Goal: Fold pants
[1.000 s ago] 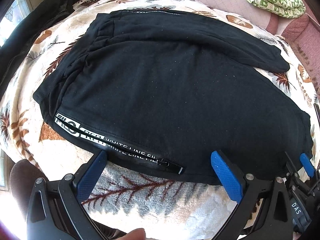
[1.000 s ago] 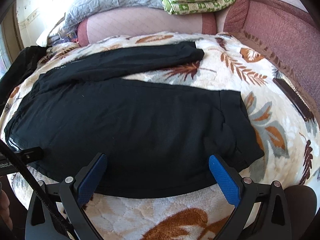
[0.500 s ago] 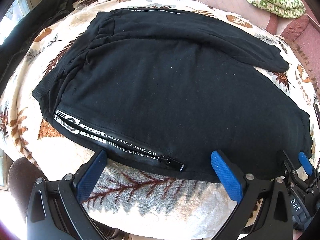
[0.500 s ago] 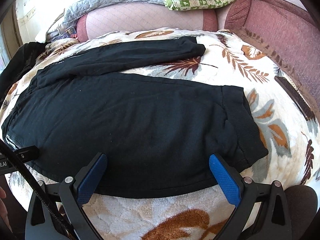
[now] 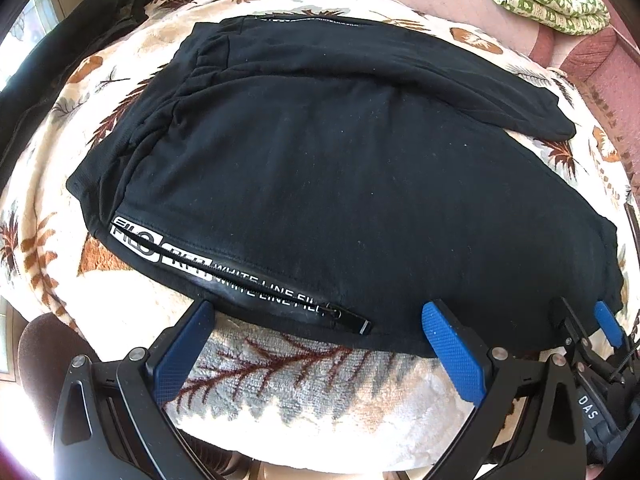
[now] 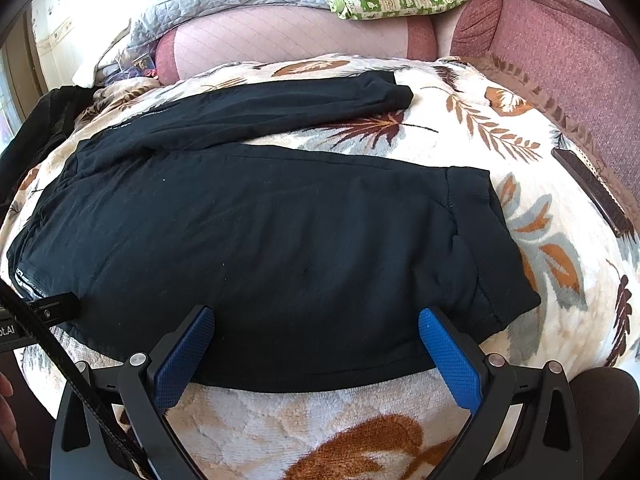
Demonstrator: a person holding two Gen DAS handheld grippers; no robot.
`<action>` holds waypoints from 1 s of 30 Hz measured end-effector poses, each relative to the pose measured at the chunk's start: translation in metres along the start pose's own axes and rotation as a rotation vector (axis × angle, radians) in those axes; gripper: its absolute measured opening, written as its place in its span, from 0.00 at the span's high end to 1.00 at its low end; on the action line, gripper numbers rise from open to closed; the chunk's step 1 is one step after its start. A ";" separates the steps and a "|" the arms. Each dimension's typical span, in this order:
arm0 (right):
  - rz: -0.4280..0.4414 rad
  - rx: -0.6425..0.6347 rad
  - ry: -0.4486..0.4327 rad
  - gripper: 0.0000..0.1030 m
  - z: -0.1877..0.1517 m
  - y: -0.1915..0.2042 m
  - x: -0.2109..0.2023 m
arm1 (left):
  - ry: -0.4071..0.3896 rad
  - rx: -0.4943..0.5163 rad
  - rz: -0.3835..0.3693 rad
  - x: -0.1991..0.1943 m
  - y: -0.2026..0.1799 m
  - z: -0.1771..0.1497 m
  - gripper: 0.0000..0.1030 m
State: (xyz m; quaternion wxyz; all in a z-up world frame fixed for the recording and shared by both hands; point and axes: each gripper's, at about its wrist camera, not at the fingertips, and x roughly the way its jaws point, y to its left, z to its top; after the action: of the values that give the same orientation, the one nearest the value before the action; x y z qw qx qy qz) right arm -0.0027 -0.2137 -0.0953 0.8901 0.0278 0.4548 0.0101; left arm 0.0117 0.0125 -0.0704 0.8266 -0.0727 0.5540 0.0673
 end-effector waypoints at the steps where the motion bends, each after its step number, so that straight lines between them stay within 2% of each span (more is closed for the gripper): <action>1: -0.001 0.000 0.001 0.00 0.000 0.000 0.000 | -0.005 -0.011 -0.012 -0.002 0.002 0.000 0.00; 4: 0.009 -0.020 0.006 0.00 -0.001 0.000 -0.001 | -0.053 -0.053 -0.060 -0.016 0.012 0.002 0.00; 8: 0.058 -0.089 0.078 0.01 0.008 -0.006 -0.009 | -0.184 -0.075 -0.091 -0.053 0.031 0.016 0.00; 10: 0.050 -0.102 0.034 0.01 0.013 -0.013 -0.026 | -0.243 -0.075 -0.083 -0.068 0.043 0.027 0.00; 13: 0.045 -0.110 -0.033 0.01 0.026 -0.026 -0.049 | -0.283 -0.084 -0.059 -0.077 0.068 0.050 0.00; 17: 0.022 -0.098 -0.119 0.01 0.053 -0.040 -0.060 | -0.304 -0.098 -0.020 -0.081 0.091 0.082 0.00; 21: 0.031 -0.147 -0.086 0.01 0.094 -0.041 -0.039 | -0.300 -0.054 -0.022 -0.076 0.099 0.120 0.00; 24: 0.022 -0.230 -0.041 0.01 0.122 -0.035 -0.012 | -0.275 0.034 -0.046 -0.060 0.092 0.155 0.00; 26: 0.020 -0.329 -0.031 0.03 0.144 -0.024 0.010 | -0.242 0.108 -0.049 -0.039 0.081 0.184 0.00; 28: 0.044 -0.401 -0.016 0.06 0.165 -0.015 0.032 | -0.212 0.190 -0.064 -0.018 0.068 0.207 0.01; 30: 0.073 -0.435 0.001 0.06 0.181 -0.009 0.051 | -0.178 0.263 -0.103 0.003 0.055 0.228 0.10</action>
State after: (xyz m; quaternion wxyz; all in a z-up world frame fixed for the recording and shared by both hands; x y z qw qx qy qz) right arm 0.1738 -0.2278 -0.0314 0.8740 -0.1486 0.4409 0.1403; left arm 0.2089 0.1104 0.0097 0.8770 0.0140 0.4784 -0.0419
